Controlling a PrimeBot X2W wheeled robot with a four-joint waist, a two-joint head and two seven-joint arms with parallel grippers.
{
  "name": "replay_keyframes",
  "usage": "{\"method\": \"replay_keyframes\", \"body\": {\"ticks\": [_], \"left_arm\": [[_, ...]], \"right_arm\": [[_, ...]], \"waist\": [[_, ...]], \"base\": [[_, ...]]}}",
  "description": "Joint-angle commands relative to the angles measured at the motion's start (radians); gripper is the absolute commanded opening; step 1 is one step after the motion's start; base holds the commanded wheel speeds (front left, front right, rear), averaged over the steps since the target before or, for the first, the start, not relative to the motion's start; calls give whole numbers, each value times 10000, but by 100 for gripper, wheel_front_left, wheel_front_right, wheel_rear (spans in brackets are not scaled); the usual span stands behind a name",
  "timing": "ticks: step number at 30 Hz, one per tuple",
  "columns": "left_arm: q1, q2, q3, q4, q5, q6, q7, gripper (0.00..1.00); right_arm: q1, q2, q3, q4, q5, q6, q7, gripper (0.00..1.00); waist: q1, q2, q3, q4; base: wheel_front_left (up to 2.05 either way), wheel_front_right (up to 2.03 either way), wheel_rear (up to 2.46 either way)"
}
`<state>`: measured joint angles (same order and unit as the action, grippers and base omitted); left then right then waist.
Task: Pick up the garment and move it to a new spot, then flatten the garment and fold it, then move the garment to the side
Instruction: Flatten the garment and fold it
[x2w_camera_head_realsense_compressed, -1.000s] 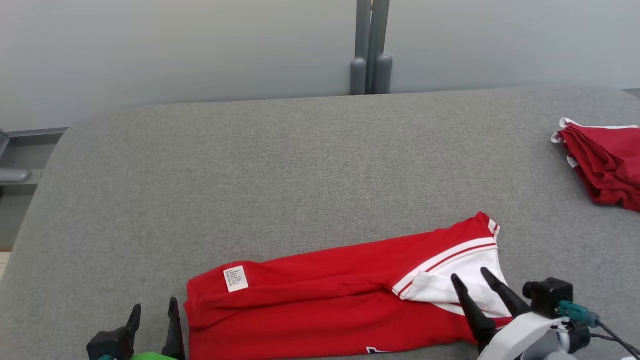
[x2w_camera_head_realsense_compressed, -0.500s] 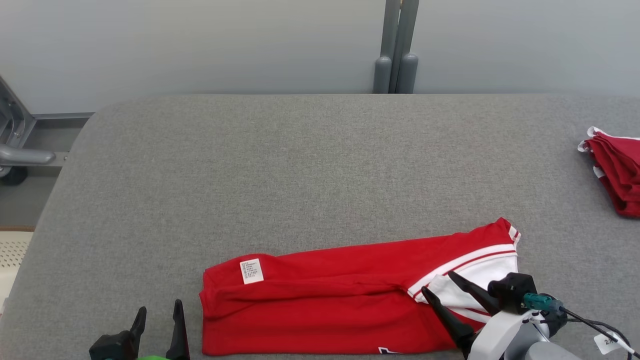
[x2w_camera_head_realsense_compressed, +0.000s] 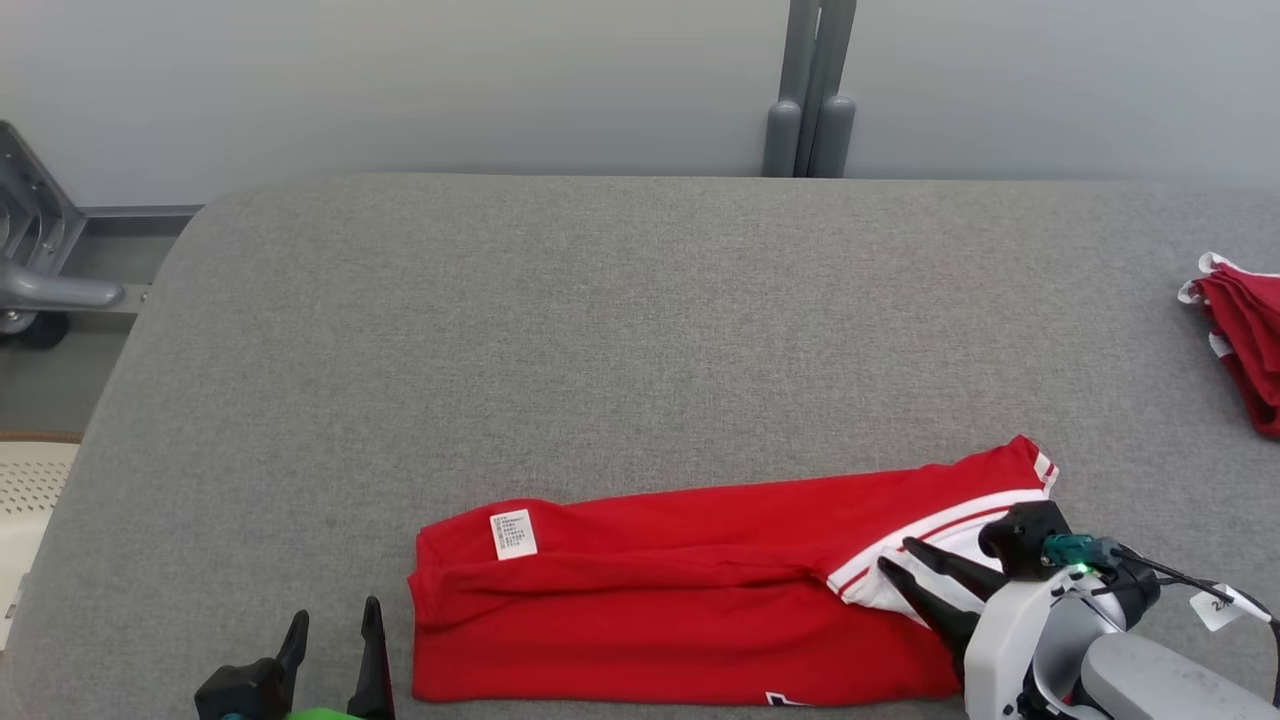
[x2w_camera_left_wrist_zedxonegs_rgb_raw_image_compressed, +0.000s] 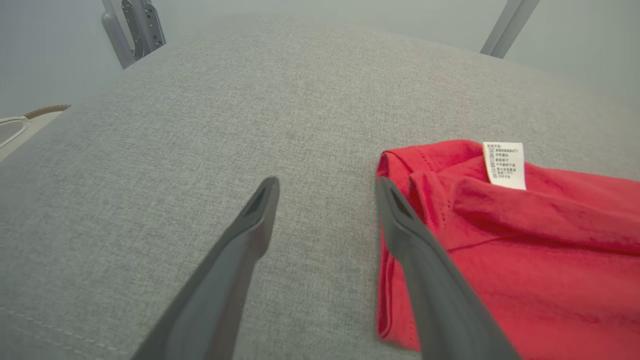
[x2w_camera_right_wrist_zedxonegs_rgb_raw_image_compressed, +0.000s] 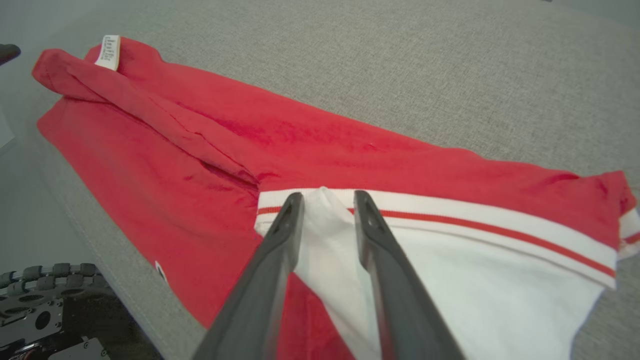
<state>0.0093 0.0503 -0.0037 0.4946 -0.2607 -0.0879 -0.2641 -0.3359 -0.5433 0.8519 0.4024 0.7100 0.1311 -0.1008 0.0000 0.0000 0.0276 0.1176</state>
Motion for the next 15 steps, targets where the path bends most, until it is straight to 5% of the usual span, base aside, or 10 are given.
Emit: {"method": "replay_keyframes", "body": {"ticks": [1, 2, 5, 15], "left_arm": [[-73, 12, -32, 2, -97, 41, 6, 100], [-57, 12, -43, -2, -131, 62, 6, 100], [-43, 12, -53, -41, -184, 62, 6, 100], [21, 13, -44, -220, -325, 86, 6, 100]], "right_arm": [[-120, -92, 93, -33, 130, -10, 46, 42], [-154, -131, 159, -37, 198, -10, 90, 37], [-165, -250, 385, -61, 392, -10, 191, 0], [425, -488, 451, -550, 712, -10, -644, 0]], "waist": [[0, 0, 25, 59], [0, 0, 38, 81], [0, 0, 97, 115], [0, 0, 159, -90]], "base": [[0, 0, 0], [0, 0, 0], [0, 0, 0], [0, 0, 0]]}}
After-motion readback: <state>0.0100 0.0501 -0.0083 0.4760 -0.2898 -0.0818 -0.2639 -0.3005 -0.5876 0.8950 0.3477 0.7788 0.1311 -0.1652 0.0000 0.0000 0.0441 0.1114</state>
